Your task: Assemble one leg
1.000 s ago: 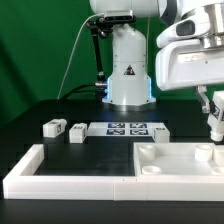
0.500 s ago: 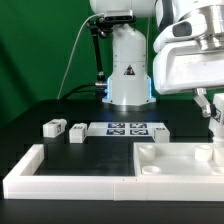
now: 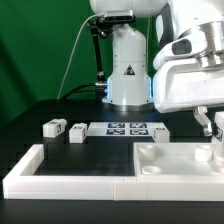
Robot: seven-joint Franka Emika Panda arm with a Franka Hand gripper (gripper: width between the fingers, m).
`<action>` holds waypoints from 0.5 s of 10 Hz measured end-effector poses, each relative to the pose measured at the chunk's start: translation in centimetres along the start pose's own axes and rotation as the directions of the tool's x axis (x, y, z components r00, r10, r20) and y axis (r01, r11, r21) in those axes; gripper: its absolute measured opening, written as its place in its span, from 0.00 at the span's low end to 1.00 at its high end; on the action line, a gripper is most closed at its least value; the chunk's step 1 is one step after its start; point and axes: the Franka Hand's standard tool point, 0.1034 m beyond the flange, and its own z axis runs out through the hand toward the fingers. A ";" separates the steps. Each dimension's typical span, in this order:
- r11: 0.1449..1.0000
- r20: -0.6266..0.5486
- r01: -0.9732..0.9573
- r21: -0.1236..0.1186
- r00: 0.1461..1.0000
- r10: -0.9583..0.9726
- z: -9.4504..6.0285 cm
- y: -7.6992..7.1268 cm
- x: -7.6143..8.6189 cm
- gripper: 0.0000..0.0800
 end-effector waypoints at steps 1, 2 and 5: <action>1.000 0.005 -0.002 0.000 1.000 0.002 0.3 0.1 -0.1 0.36; 1.000 0.006 -0.003 0.000 1.000 0.003 0.6 0.1 -0.2 0.36; 1.000 0.011 -0.006 0.001 1.000 0.006 1.2 0.2 -0.5 0.36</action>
Offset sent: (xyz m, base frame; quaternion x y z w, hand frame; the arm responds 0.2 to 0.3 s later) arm 0.0098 0.0009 -0.0103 0.0044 0.0092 -0.0036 0.9999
